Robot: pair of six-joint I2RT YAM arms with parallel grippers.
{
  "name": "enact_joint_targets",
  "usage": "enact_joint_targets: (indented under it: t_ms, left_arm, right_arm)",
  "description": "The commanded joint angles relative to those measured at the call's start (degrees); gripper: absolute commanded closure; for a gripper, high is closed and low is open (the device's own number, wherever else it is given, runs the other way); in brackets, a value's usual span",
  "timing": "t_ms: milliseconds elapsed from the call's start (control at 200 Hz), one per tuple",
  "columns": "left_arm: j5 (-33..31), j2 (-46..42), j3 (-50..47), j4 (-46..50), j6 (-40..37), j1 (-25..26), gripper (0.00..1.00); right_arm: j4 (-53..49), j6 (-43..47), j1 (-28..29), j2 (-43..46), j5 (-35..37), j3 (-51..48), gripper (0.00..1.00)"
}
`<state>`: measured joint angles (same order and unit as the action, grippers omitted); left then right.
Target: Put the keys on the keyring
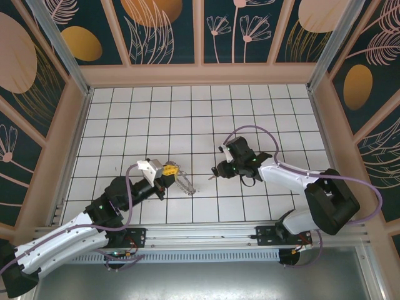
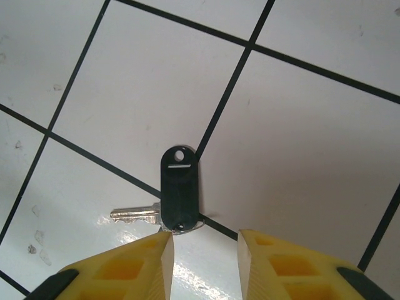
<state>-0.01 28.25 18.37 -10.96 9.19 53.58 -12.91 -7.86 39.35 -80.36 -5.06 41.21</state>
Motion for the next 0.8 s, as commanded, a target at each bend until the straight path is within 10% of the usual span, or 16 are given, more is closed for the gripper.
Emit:
enact_joint_targets:
  t_ms: [0, 796]
  left_arm:
    - [0.34, -0.84, 1.23, -3.72, -0.58, 0.27, 1.0]
    - [-0.44, -0.8, 0.88, -3.78, -0.92, 0.22, 1.0]
  right_arm:
    - [-1.16, -1.05, 1.28, -0.84, -0.66, 2.03, 0.67]
    - [2.7, -1.48, 2.19, -7.48, -1.26, 2.36, 0.68]
